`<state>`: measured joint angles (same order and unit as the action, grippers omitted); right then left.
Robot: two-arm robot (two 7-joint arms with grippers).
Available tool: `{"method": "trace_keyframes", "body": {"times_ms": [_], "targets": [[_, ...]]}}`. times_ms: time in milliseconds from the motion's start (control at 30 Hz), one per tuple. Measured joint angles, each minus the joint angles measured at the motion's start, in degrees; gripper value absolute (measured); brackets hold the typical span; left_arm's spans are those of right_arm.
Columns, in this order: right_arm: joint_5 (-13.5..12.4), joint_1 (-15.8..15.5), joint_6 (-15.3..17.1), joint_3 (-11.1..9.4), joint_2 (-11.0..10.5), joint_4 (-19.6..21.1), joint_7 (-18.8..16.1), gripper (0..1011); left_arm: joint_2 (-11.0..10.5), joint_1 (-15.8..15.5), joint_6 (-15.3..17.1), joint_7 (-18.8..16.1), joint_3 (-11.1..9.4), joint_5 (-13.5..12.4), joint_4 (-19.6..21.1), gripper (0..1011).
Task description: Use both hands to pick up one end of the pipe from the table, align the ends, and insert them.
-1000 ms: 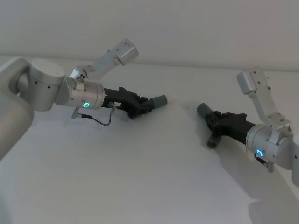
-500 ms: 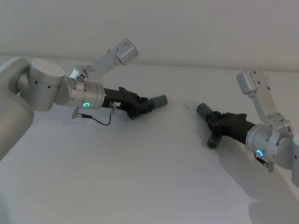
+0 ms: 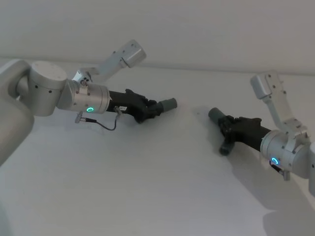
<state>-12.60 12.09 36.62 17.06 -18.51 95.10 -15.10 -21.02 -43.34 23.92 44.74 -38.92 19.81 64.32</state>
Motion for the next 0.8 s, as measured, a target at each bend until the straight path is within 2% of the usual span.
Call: {"method": "trace_keyframes", "body": {"times_ms": [300, 667, 767, 800], "targets": [[1.68, -0.56, -4.52, 0.14, -1.55, 1.02, -0.69, 195, -1.04, -0.50, -4.61, 0.31, -0.94, -1.55, 0.77, 302], [4.85, -1.68, -13.04, 0.17, -5.16, 2.67, -2.22, 187, -3.11, -1.33, -13.05, 0.81, -2.43, -4.78, 2.46, 302], [6.23, -2.00, -16.49, 0.17, -6.72, 3.17, -2.94, 185, -3.66, -1.53, -15.31, 0.95, -2.69, -5.71, 2.96, 302], [6.23, -2.00, -16.49, 0.17, -6.72, 3.17, -2.94, 184, -3.98, -1.62, -16.46, 0.99, -2.82, -6.18, 3.23, 302]]}}
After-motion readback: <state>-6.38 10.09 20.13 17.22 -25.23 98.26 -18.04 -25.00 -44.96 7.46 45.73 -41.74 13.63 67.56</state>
